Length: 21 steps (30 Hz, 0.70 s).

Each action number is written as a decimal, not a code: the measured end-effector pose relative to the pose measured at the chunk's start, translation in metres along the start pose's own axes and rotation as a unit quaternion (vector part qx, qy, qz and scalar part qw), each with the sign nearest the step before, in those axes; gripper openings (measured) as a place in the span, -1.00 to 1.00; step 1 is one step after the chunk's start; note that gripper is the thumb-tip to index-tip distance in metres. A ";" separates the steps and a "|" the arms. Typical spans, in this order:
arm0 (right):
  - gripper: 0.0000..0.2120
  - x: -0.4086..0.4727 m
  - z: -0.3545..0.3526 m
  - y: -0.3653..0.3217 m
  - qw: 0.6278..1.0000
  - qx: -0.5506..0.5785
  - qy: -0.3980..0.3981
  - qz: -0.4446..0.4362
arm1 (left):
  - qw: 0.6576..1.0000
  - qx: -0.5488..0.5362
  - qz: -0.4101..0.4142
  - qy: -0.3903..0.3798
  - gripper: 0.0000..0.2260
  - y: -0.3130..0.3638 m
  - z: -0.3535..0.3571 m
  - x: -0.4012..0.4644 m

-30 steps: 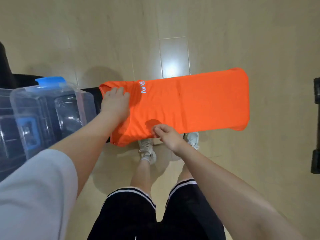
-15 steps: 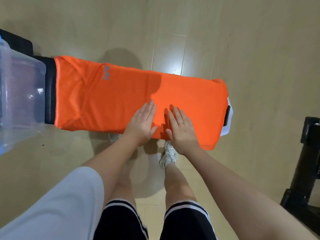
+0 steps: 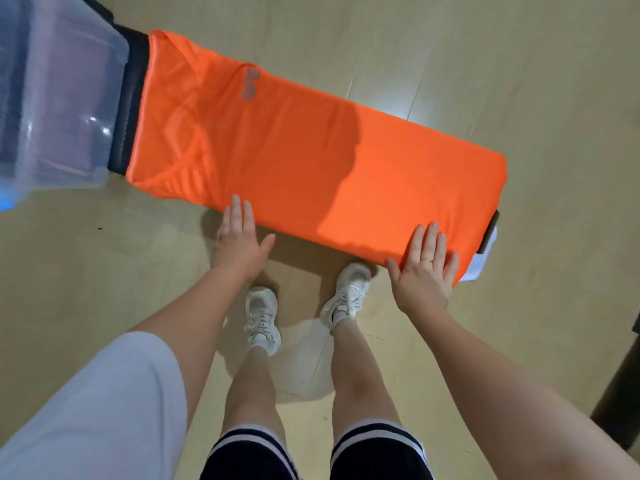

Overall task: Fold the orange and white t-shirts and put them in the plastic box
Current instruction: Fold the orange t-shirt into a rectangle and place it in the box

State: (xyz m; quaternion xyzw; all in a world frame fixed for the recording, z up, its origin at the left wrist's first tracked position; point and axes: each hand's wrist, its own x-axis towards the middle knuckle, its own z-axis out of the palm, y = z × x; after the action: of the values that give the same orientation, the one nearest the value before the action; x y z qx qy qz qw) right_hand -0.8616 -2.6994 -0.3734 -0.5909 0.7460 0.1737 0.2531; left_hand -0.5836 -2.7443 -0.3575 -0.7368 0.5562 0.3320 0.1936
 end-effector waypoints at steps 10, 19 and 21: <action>-0.80 -0.048 0.027 -0.118 0.953 0.292 -0.035 -0.079 | 0.839 -0.525 -0.142 -0.015 -0.59 -0.047 0.013 -0.018; -0.81 -0.003 0.102 -0.158 0.460 0.831 -0.101 0.294 | 0.638 -0.759 -0.102 -0.084 -0.74 -0.043 0.059 0.048; -0.79 0.009 0.108 -0.164 0.383 0.874 -0.075 0.289 | 0.616 -0.775 -0.073 -0.118 -0.84 -0.039 0.067 0.055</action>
State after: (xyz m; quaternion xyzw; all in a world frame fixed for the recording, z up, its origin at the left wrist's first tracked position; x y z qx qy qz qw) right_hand -0.6856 -2.6854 -0.4597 0.2235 0.5895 -0.4683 0.6191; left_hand -0.5560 -2.7266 -0.4465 -0.6055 0.0084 0.7086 -0.3622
